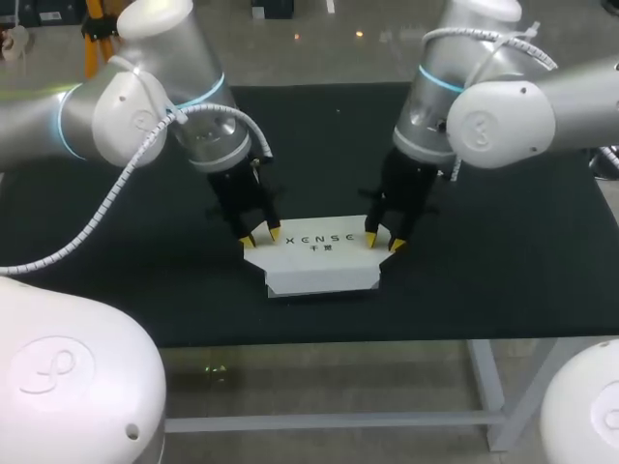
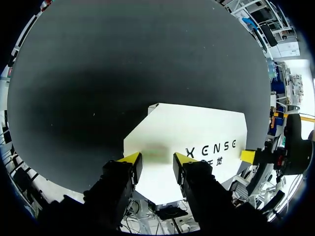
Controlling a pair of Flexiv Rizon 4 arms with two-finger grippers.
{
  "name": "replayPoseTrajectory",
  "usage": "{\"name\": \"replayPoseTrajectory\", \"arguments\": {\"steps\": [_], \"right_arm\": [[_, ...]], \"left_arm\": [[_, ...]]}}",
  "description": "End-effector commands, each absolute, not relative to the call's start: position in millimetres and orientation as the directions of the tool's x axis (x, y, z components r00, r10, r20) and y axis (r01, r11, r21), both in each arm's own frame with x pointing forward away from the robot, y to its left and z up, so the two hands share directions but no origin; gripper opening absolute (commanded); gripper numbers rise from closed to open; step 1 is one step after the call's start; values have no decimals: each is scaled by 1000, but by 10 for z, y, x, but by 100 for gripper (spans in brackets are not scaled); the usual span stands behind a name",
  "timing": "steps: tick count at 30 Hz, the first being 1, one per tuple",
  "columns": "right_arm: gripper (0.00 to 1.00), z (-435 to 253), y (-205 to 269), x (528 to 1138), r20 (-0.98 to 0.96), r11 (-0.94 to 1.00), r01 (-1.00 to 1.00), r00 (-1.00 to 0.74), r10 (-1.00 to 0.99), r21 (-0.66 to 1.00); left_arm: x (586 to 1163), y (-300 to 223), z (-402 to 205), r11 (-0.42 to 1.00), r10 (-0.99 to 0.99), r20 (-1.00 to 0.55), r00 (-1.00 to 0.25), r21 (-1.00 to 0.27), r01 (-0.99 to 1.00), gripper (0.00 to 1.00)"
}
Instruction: Assemble the packaging by folding the flat box into shape, placing the metal phone stand inside, and closing the box properly
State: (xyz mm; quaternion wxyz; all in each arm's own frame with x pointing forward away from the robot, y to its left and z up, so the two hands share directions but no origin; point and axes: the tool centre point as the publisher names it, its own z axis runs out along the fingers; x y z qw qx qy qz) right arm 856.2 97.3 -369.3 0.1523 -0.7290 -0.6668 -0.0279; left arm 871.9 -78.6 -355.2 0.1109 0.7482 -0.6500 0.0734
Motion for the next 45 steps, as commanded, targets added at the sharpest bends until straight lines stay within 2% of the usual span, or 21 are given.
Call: {"name": "replayPoseTrajectory", "arguments": {"steps": [1,9,13,15,19,24,34,45], "right_arm": [[43,-3679,972,8553,241,-65,980,109,964,-186],[42,-3679,972,8553,241,-65,980,109,964,-186],[40,-3679,972,8553,241,-65,980,109,964,-186],[41,-3679,972,8553,241,-65,980,109,964,-186],[40,-3679,972,8553,241,-65,980,109,964,-186],[37,-3679,972,8553,241,-65,980,109,964,-186],[44,-3736,961,8485,217,-83,989,108,970,-120],[41,-3817,955,8488,226,-73,995,88,970,-73]], "left_arm": [[8712,-796,-3548,-132,-958,248,145,68,-989,47],[8712,-796,-3548,-132,-958,248,145,68,-989,47],[8712,-796,-3548,-132,-958,248,145,68,-989,53],[8712,-796,-3548,-132,-958,248,145,68,-989,49],[8712,-796,-3548,-132,-958,248,145,68,-989,51],[8712,-796,-3548,-132,-958,248,145,68,-989,42],[8631,-821,-3569,-115,-965,234,118,26,-993,46],[8562,-849,-3610,-97,-966,242,88,-28,-995,50]]}}
